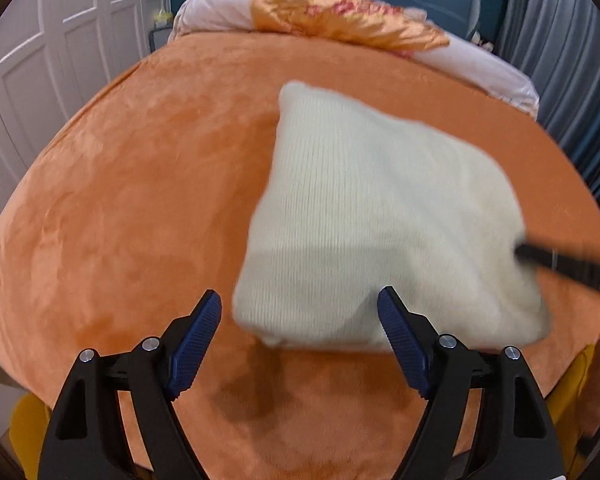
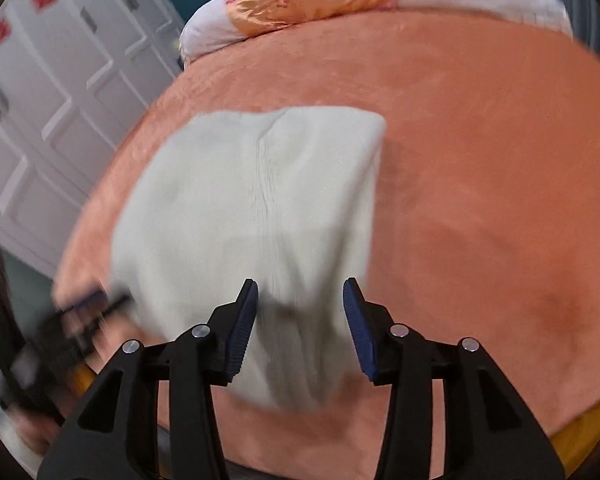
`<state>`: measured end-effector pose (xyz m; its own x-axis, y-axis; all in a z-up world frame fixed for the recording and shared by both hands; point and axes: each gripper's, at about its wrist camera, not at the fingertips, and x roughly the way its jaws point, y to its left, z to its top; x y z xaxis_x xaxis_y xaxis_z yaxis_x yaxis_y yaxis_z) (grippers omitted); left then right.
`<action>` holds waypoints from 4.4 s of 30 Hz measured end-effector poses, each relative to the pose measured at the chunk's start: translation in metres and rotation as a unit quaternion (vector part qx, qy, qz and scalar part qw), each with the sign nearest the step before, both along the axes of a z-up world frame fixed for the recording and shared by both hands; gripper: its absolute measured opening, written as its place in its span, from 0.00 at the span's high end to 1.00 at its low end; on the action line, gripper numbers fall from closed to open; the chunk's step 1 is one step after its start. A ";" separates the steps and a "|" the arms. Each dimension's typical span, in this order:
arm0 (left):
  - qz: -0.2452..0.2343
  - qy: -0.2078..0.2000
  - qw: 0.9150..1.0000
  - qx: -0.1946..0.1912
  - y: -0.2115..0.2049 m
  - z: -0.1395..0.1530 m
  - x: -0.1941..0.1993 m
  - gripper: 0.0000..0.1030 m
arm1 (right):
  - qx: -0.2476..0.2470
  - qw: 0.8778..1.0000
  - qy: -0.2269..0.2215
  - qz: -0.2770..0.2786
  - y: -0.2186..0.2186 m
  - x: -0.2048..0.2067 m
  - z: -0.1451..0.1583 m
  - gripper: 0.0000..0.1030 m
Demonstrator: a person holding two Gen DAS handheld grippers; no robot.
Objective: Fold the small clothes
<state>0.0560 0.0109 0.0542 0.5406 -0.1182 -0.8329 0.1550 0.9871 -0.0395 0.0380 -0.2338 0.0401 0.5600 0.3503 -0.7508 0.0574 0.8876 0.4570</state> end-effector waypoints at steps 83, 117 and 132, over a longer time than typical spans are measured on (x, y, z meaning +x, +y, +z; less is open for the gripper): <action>0.085 -0.065 0.993 0.059 -0.030 -0.064 -0.060 0.05 | -0.194 0.977 -0.048 -0.073 0.057 -0.097 -0.070 0.04; 0.087 -0.069 0.991 0.077 -0.033 -0.064 -0.060 0.05 | -0.211 0.974 -0.041 -0.071 0.066 -0.097 -0.072 0.04; 0.087 -0.070 0.991 0.076 -0.033 -0.064 -0.059 0.05 | -0.211 0.974 -0.041 -0.071 0.066 -0.096 -0.072 0.04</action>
